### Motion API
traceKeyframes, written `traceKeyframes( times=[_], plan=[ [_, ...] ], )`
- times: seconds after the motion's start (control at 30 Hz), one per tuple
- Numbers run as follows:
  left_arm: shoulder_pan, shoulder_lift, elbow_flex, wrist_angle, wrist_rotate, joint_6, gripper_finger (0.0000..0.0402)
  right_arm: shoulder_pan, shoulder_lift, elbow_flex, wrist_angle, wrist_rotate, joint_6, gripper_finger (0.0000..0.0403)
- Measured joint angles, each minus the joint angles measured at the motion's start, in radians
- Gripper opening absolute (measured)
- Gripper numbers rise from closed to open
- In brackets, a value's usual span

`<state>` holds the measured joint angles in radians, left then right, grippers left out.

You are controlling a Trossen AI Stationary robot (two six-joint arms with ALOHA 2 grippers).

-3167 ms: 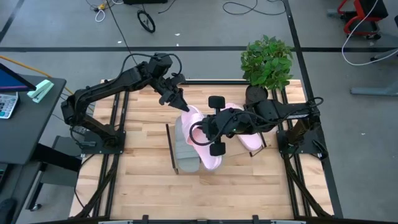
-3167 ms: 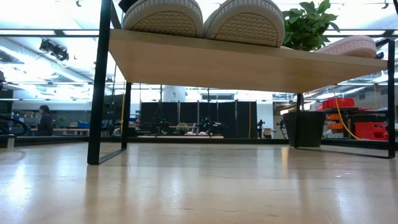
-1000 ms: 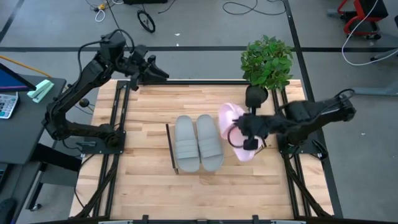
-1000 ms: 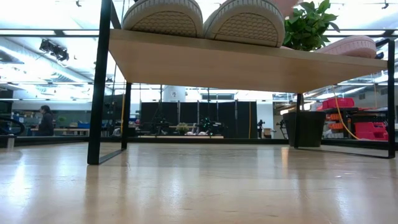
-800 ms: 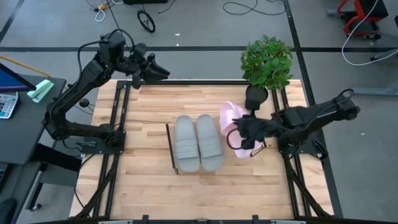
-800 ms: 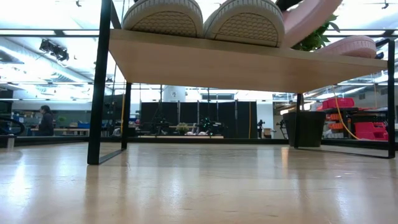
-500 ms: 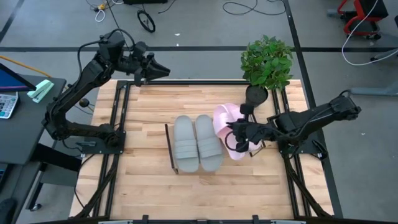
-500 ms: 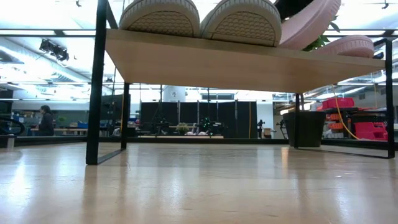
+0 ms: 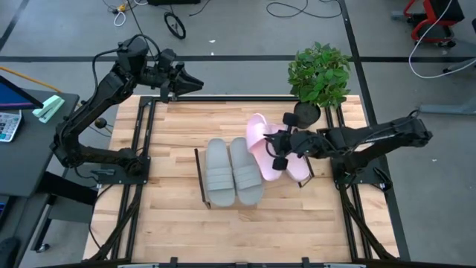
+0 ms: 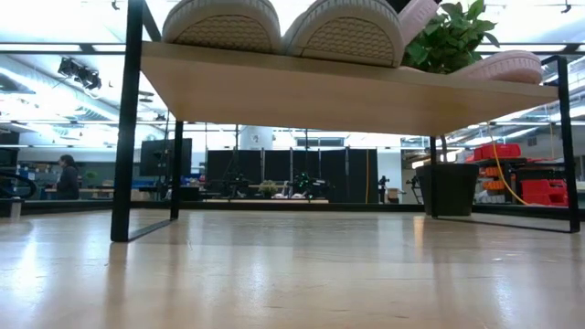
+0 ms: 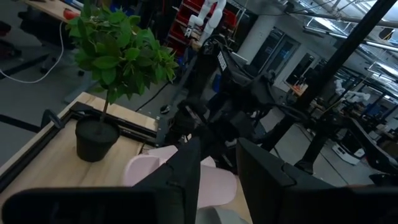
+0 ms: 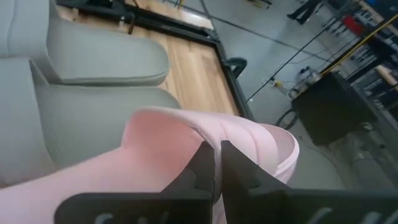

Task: Pick and place slides into the shelf
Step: Put the pink slide on the shelf

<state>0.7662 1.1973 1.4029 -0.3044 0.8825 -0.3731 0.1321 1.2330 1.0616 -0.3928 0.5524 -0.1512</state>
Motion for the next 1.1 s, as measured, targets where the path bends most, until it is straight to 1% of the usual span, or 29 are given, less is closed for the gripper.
traceKeyframes(
  times=[0.1,0.27,0.43,0.6,0.87,1.1],
  plan=[
    [0.000,0.000,0.000,0.000,0.000,0.001,0.0107,-0.025,0.018,0.000,0.000,-0.040,0.001,0.0009],
    [0.000,0.000,0.000,0.000,0.000,-0.001,0.0107,-0.049,0.054,0.001,0.011,-0.077,-0.007,0.0009],
    [0.000,0.000,0.000,0.000,0.000,-0.009,0.0107,-0.075,0.064,0.000,0.050,-0.132,-0.007,0.0009],
    [0.000,0.000,0.000,0.000,0.000,-0.009,0.0107,-0.099,0.064,-0.035,0.116,-0.182,0.022,0.0009],
    [0.000,0.000,0.000,0.000,0.000,-0.009,0.0107,-0.098,0.051,-0.139,0.302,-0.202,0.112,0.0009],
    [0.000,0.000,0.000,0.002,0.000,-0.008,0.0107,-0.098,0.032,-0.183,0.366,-0.206,0.150,0.0009]
  ],
)
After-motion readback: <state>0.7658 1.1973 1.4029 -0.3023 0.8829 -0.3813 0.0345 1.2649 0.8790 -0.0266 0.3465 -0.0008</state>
